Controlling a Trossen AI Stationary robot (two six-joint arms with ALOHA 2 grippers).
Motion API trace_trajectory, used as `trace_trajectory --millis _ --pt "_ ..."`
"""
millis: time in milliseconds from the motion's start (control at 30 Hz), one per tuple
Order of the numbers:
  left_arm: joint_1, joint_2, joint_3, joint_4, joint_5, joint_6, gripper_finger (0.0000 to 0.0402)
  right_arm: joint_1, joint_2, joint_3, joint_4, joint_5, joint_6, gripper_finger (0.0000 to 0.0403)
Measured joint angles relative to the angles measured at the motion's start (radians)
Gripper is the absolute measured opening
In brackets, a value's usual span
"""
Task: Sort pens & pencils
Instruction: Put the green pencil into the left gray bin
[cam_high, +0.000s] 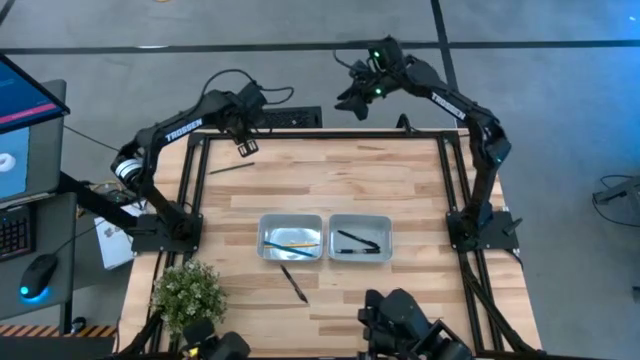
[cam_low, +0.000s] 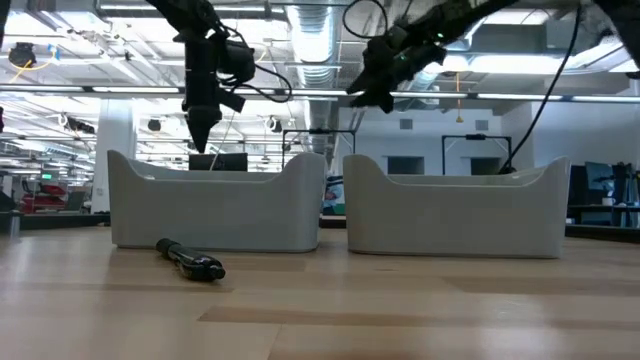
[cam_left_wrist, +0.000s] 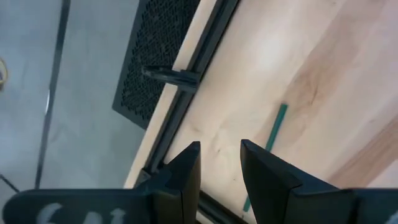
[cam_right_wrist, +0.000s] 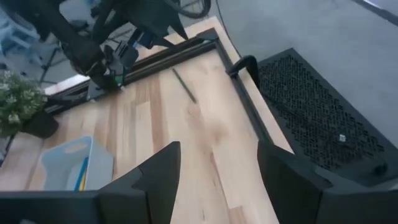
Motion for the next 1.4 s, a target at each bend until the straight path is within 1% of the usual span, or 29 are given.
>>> trace_trajectory --millis 67,167,333,400,500,567,633,800,967,1033,1133,1400 --pt "0.001 0.000 0.000 -0.001 0.006 -0.008 0.0105 -0.010 -0.056 -0.114 0.091 -0.003 0.034 0.0235" --pt "0.002 0.000 0.000 -0.018 0.009 -0.024 0.0105 -0.018 -0.155 -0.294 0.277 0.003 0.091 0.0235" --pt "0.003 0.011 0.000 -0.076 0.019 -0.011 0.0105 -0.041 -0.348 -0.580 0.586 0.087 0.203 0.0235" --pt "0.003 0.025 0.000 -0.084 0.012 -0.016 0.0105 -0.057 -0.412 -0.680 0.705 0.106 0.261 0.0235" --pt "0.001 0.043 0.001 -0.083 0.025 -0.035 0.0105 -0.080 -0.484 -0.776 0.842 0.126 0.370 0.0235" --pt "0.000 0.067 0.002 -0.104 0.026 -0.051 0.0105 -0.092 -0.514 -0.803 0.862 0.129 0.408 0.0235" --pt "-0.001 0.094 0.001 -0.138 0.026 -0.063 0.0105 -0.096 -0.531 -0.812 0.859 0.128 0.413 0.0235" --pt "0.000 0.169 0.001 -0.163 0.039 -0.086 0.0105 -0.074 -0.540 -0.813 0.862 0.129 0.415 0.0235" --pt "-0.001 0.232 0.001 -0.159 0.094 -0.095 0.0105 -0.052 -0.537 -0.814 0.860 0.128 0.424 0.0235" --pt "-0.001 0.254 0.001 -0.159 0.131 -0.096 0.0105 -0.046 -0.537 -0.814 0.859 0.128 0.424 0.0235" --pt "-0.001 0.276 0.001 -0.159 0.173 -0.099 0.0105 -0.048 -0.536 -0.814 0.858 0.128 0.424 0.0235" --pt "0.006 0.288 0.000 -0.159 0.179 -0.085 0.0105 -0.048 -0.536 -0.814 0.839 0.128 0.425 0.0235"
